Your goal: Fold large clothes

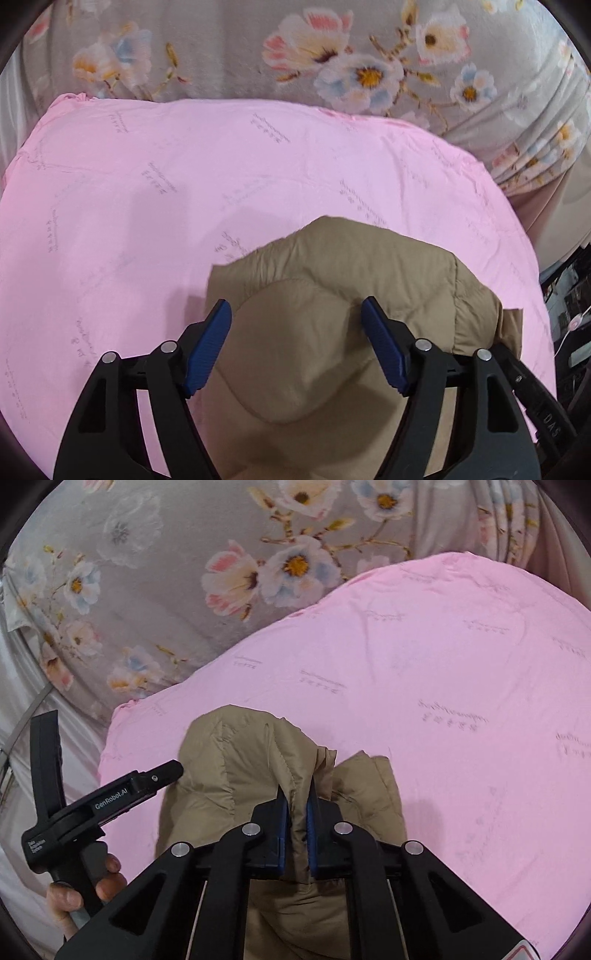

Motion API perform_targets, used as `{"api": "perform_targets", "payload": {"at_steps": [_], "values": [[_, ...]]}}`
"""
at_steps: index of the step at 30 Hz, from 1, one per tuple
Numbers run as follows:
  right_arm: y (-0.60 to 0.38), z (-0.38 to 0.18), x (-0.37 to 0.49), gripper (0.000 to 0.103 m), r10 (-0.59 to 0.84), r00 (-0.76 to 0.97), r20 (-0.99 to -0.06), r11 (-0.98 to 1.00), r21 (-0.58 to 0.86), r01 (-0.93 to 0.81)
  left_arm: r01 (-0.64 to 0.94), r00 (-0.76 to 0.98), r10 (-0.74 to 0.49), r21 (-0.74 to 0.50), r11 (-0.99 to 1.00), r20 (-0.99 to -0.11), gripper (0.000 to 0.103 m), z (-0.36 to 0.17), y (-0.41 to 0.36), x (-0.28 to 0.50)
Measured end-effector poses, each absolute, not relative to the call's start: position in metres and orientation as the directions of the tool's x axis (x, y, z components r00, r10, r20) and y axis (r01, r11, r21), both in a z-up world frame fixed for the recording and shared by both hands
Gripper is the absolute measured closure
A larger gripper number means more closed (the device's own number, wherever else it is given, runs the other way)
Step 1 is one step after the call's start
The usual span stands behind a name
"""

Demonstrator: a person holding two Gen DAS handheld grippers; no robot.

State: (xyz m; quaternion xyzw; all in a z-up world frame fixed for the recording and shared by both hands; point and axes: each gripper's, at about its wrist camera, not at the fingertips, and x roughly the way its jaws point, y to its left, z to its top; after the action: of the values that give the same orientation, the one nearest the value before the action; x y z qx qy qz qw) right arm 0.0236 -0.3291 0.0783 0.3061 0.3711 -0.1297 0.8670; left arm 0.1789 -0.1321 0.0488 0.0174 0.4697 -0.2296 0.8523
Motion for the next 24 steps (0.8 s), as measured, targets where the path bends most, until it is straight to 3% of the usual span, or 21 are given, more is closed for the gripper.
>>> {"api": "perform_targets", "payload": {"at_steps": [6,14,24], "values": [[-0.340,0.031,0.020,0.093,0.016,0.666,-0.746,0.759,0.443,0.478,0.407,0.462,-0.338,-0.142,0.902,-0.820,0.030,0.013,-0.152,0.175],[-0.332,0.011,0.030,0.088,-0.036,0.659,-0.751,0.801,0.373,0.469,0.383,0.552,-0.270,-0.048,0.922,-0.789,0.024,-0.009,-0.159,0.169],[-0.337,-0.003,0.031,0.088,-0.025,0.692,-0.722,0.793,0.407,0.453,0.368,0.602,-0.243,-0.005,0.930,-0.761,0.019,-0.022,-0.168,0.166]]}}
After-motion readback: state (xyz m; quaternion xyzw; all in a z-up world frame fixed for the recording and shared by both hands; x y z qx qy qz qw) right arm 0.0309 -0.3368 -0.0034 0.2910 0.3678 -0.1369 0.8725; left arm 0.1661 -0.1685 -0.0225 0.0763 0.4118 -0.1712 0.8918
